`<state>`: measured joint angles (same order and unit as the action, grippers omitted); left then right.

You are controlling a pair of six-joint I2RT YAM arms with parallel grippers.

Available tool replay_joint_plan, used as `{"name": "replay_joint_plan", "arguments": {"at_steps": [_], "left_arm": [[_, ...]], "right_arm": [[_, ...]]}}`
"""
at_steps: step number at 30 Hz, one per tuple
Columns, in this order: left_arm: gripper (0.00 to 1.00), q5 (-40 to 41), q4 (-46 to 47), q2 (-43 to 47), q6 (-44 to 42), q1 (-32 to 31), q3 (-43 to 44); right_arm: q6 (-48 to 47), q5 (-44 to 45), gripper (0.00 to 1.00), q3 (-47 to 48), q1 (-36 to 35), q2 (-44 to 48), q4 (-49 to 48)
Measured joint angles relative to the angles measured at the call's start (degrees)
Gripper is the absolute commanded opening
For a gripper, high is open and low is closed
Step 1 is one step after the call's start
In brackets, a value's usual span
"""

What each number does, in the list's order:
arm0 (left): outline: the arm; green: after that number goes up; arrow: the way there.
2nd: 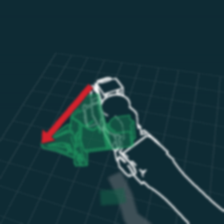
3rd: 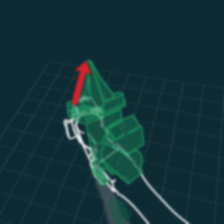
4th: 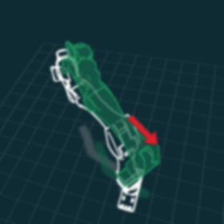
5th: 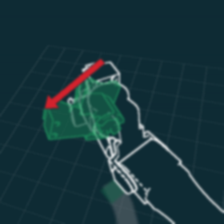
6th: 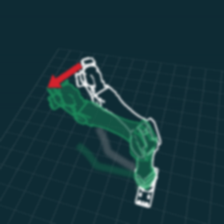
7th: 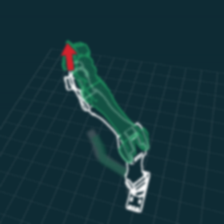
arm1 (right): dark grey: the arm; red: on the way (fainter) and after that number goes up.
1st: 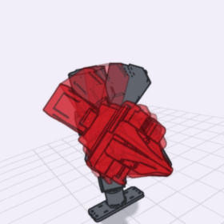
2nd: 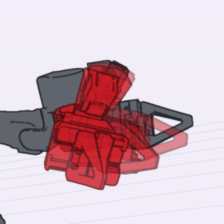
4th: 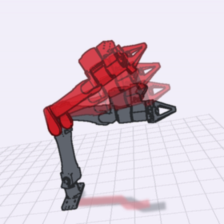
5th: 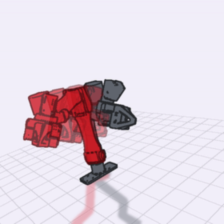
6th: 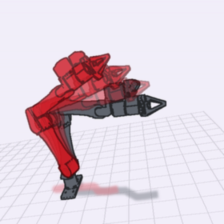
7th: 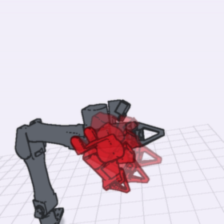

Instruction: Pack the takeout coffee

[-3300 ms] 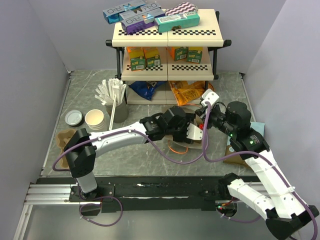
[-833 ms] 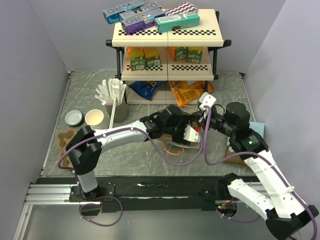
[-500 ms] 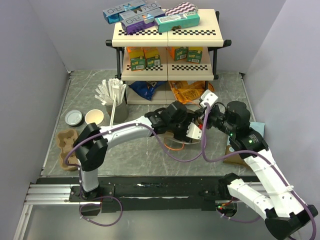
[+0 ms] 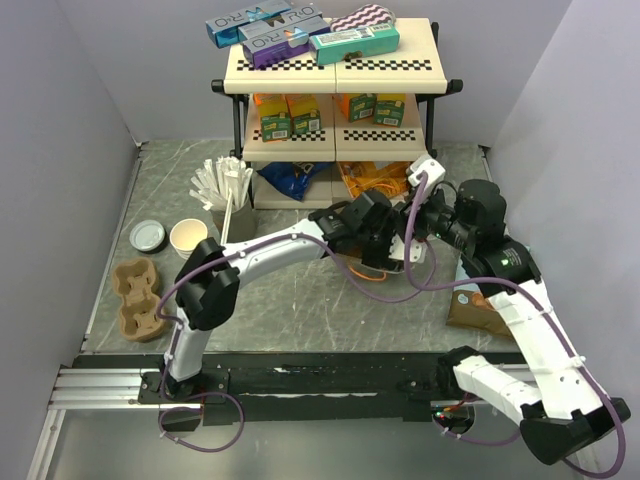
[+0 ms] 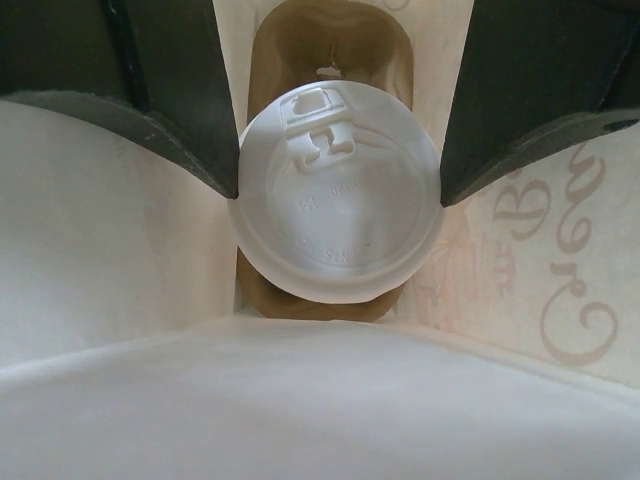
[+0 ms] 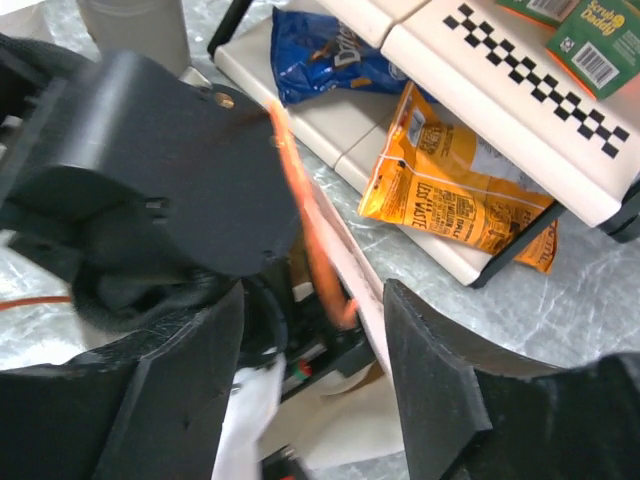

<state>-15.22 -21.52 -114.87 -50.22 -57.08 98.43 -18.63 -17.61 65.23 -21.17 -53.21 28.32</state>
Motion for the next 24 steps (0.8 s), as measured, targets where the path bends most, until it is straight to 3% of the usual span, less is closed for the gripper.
{"name": "replay_joint_plan", "arguments": {"at_steps": [7, 10, 17, 24], "left_arm": [[0.19, -1.27, -3.23, -4.28, 2.01, 1.2, 7.1], [0.25, -1.99, -4.0, -5.18, 2.47, 1.73, 8.44], [0.61, -3.96, -4.98, -6.75, 3.61, 2.67, 10.71], [0.76, -4.37, -4.28, -6.91, 6.67, 3.15, 11.21]], "right_arm": [[1.84, -4.11, 0.69, 6.6, 5.44, -1.9, 4.0], [3.43, -4.85, 0.71, 9.86, 7.93, -2.32, 3.69], [6.58, -5.42, 0.72, 14.27, 9.03, -1.92, 0.83], [7.23, -5.03, 0.73, 13.94, 9.25, -0.76, 0.85]]}}
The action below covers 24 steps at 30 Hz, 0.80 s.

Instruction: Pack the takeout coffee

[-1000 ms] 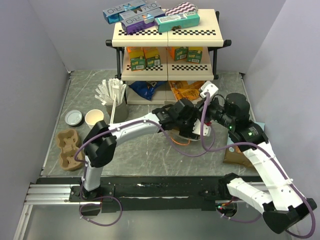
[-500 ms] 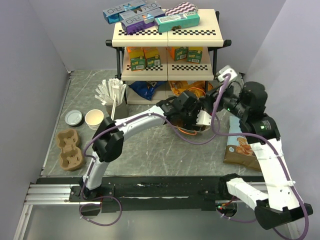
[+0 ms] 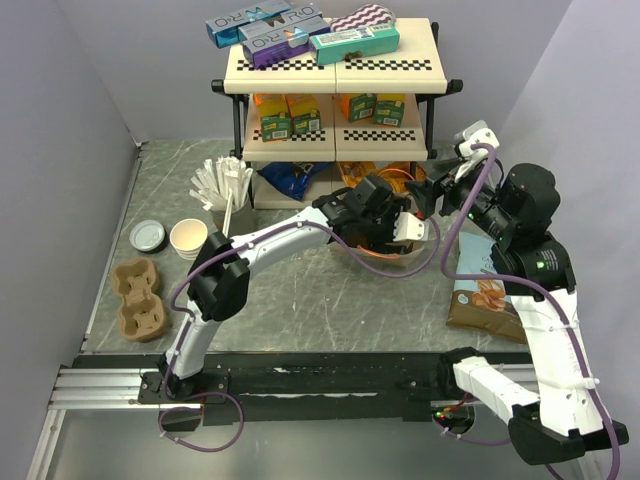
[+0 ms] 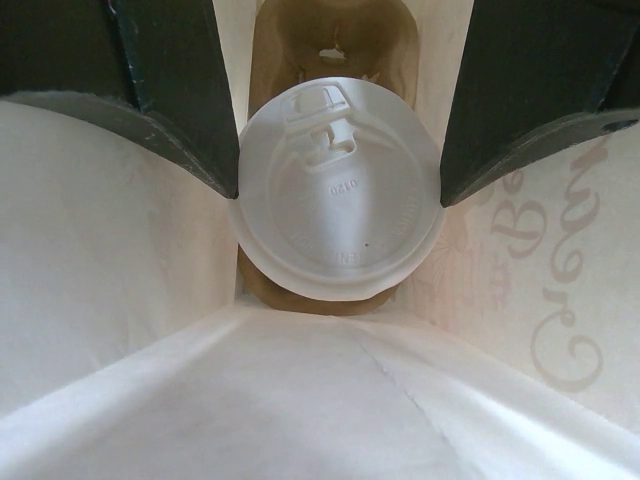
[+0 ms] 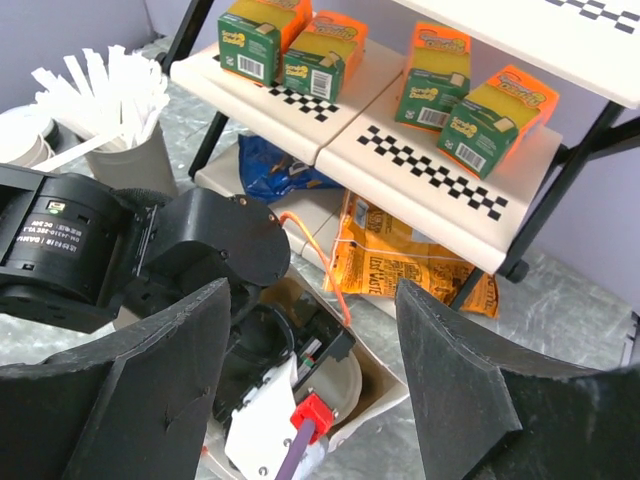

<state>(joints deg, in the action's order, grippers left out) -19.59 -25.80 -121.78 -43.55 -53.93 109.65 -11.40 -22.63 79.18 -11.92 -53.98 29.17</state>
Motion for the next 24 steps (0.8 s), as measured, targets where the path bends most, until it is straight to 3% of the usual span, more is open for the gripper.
{"name": "replay_joint_plan", "arguments": {"at_steps": [7, 24], "left_arm": [[0.99, -0.11, 0.2, 0.02, 1.25, 0.0, 0.0], [0.99, -1.44, 2.05, 2.64, 2.75, 0.0, -2.03]], "right_arm": [[0.04, 0.57, 0.73, -0.11, 0.48, 0.74, 0.0], [1.07, 1.14, 0.73, -0.57, 0.57, 1.05, 0.94]]}}
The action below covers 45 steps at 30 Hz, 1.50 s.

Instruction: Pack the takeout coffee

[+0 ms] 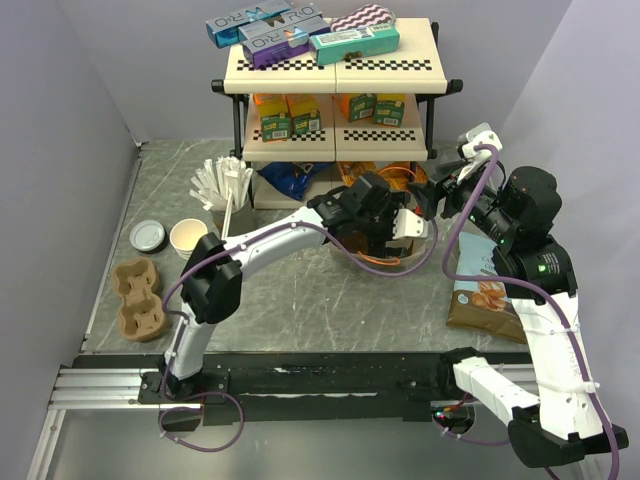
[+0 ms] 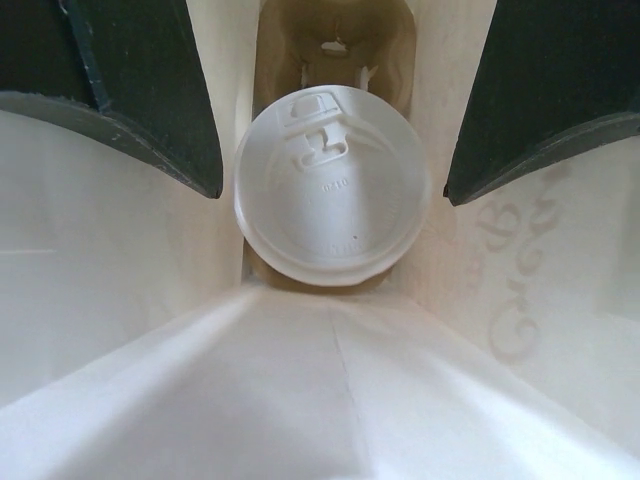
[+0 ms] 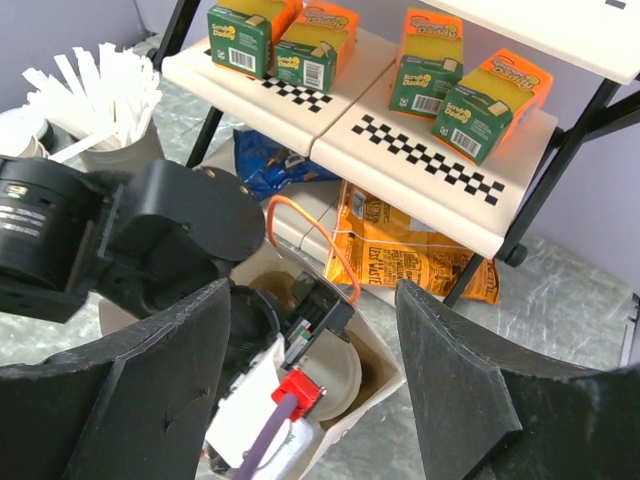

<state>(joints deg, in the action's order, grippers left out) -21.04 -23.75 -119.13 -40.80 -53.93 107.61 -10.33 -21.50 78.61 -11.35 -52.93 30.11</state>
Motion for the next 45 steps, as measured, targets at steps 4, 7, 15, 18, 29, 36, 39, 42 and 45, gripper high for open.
{"name": "replay_joint_plan", "arguments": {"at_steps": [4, 7, 15, 18, 29, 36, 39, 42, 45], "left_arm": [[0.99, -1.18, 0.44, 1.53, 0.24, 0.0, -0.5], [0.99, -1.6, 0.79, 2.23, 0.9, 0.0, -0.48], [1.0, -2.08, 1.46, 2.45, 1.42, 0.5, -0.48], [0.99, -2.25, 1.46, 2.45, 2.03, 0.83, -0.35], [0.99, -1.75, 1.16, 0.81, 2.51, 3.08, 5.99], [1.0, -1.77, 1.22, 0.33, 2.56, 3.5, 7.13], [0.99, -1.66, 1.25, 0.33, 2.58, 3.52, 7.19], [0.99, -1.55, 1.22, 0.33, 2.56, 3.63, 7.56], [0.99, -1.31, 1.2, 0.33, 2.51, 4.07, 8.55]], "right_arm": [[0.0, 0.28, 0.73, 0.0, 0.0, 0.0, 0.22], [0.02, 0.63, 0.73, 0.0, 0.0, 0.0, 0.24], [0.0, 0.98, 0.73, -0.31, 0.0, -0.02, 0.42], [-0.02, 1.27, 0.73, -0.48, 0.07, -0.02, 0.33], [0.33, 2.08, 0.73, -1.29, 1.07, -0.13, -4.61], [0.37, 2.01, 0.73, -1.29, 1.7, -0.15, -5.55], [0.44, 1.55, 0.73, -1.22, 2.21, -0.22, -5.62], [0.48, 1.07, 0.73, -0.81, 2.45, -0.63, -5.68], [0.66, 0.42, 0.73, 0.17, 2.89, -1.4, -6.29]]}}
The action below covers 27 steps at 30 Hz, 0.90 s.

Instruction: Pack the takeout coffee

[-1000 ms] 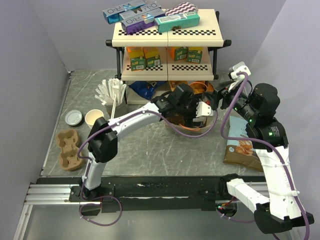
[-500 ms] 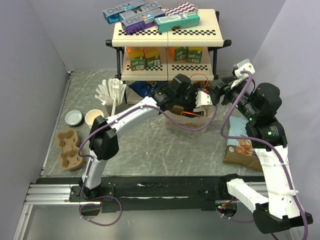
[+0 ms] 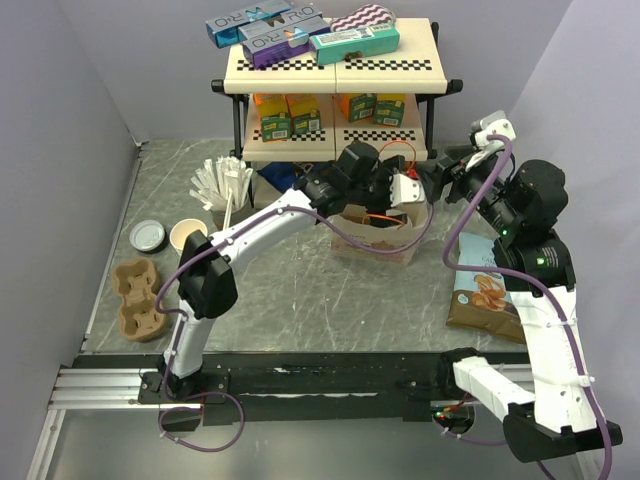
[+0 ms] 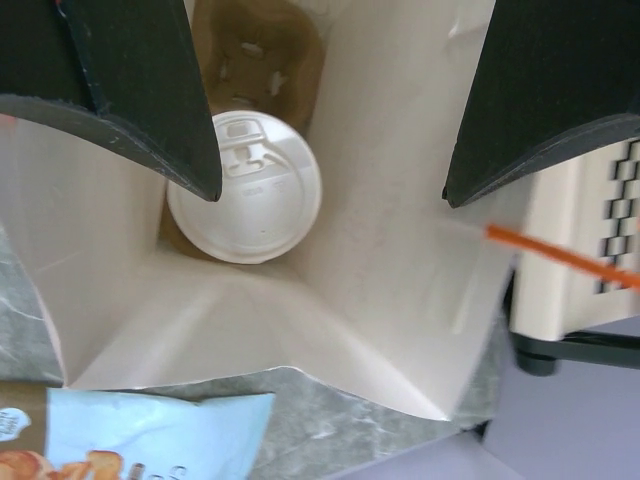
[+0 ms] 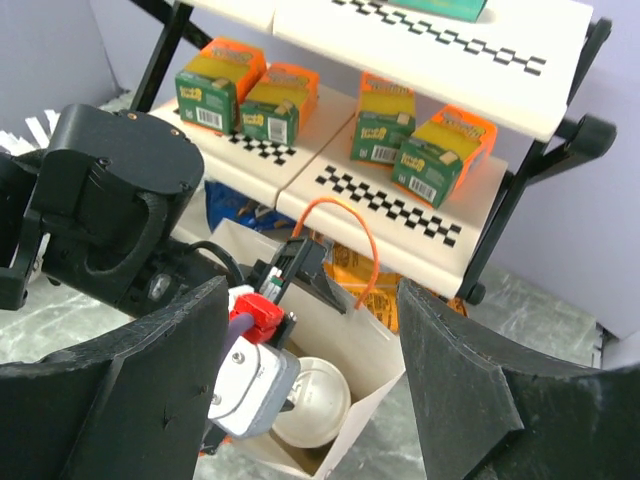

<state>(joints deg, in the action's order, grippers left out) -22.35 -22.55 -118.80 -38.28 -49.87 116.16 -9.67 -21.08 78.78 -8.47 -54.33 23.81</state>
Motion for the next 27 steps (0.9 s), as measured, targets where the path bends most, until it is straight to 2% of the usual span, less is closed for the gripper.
{"name": "replay_joint_plan", "arguments": {"at_steps": [7, 20, 27], "left_arm": [[0.99, -0.31, 0.46, 0.02, 0.81, 1.03, 2.91], [0.99, -1.2, 9.22, 7.56, 6.05, 2.4, 4.55], [0.99, 2.93, 12.94, 10.16, 4.9, 2.25, 4.13]], "right_arm": [[0.68, -0.92, 0.73, 1.6, 1.11, -1.05, -1.88], [-0.28, -0.48, 0.73, 2.69, 3.45, -4.22, 4.44], [-0.22, 0.74, 0.73, 4.07, 3.72, -4.2, 4.63]]}}
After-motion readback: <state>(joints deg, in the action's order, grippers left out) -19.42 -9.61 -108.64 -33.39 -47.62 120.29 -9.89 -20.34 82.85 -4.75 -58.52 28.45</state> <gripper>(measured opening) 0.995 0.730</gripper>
